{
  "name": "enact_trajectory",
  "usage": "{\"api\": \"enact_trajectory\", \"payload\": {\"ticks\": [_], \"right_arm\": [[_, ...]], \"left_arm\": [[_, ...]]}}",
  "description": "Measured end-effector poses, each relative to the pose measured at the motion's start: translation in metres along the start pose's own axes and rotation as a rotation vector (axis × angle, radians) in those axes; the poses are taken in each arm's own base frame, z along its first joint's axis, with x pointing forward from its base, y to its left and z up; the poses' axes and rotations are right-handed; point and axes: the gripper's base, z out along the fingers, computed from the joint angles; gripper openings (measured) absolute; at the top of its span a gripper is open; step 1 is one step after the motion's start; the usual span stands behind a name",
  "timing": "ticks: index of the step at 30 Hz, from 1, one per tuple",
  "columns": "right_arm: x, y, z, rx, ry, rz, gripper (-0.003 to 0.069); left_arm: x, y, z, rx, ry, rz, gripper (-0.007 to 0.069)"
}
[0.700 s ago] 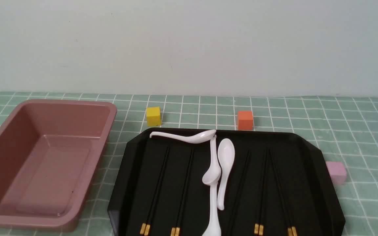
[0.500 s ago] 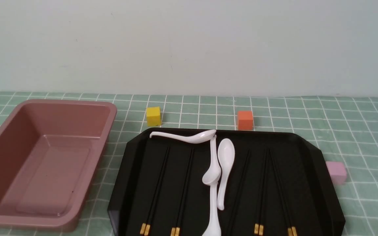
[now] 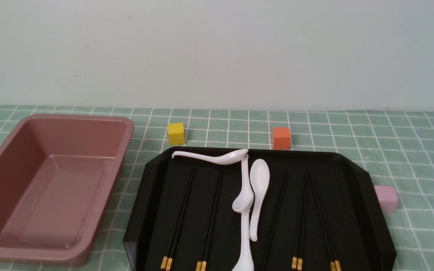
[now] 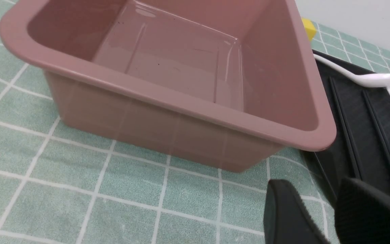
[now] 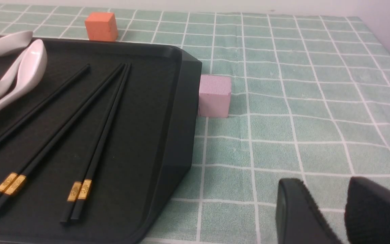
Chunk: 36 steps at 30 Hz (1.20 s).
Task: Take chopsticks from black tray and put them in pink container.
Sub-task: 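Reach over to the black tray and grasp a pair of chopsticks with the left gripper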
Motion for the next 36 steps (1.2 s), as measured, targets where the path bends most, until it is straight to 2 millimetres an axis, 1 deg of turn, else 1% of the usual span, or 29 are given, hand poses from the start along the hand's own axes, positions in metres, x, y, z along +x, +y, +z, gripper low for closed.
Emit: {"api": "enact_trajectory", "payload": {"ticks": [27,29,34,35,36], "right_arm": [[0.000,0.000,0.000,0.000,0.000,0.000,0.0240],[0.000,0.000,0.000,0.000,0.000,0.000,0.0240],[0.000,0.000,0.000,0.000,0.000,0.000,0.0240],[0.000,0.000,0.000,0.000,0.000,0.000,0.0240],[0.000,0.000,0.000,0.000,0.000,0.000,0.0240]], "left_arm": [[0.000,0.000,0.000,0.000,0.000,-0.006,0.0239],[0.001,-0.002,0.000,0.022,0.008,-0.101,0.0239],[0.002,-0.015,-0.001,0.154,0.075,-0.700,0.0239],[0.001,-0.016,-0.001,0.164,0.080,-0.734,0.0239],[0.000,-0.019,-0.002,0.198,0.099,-0.886,0.0239]]}}
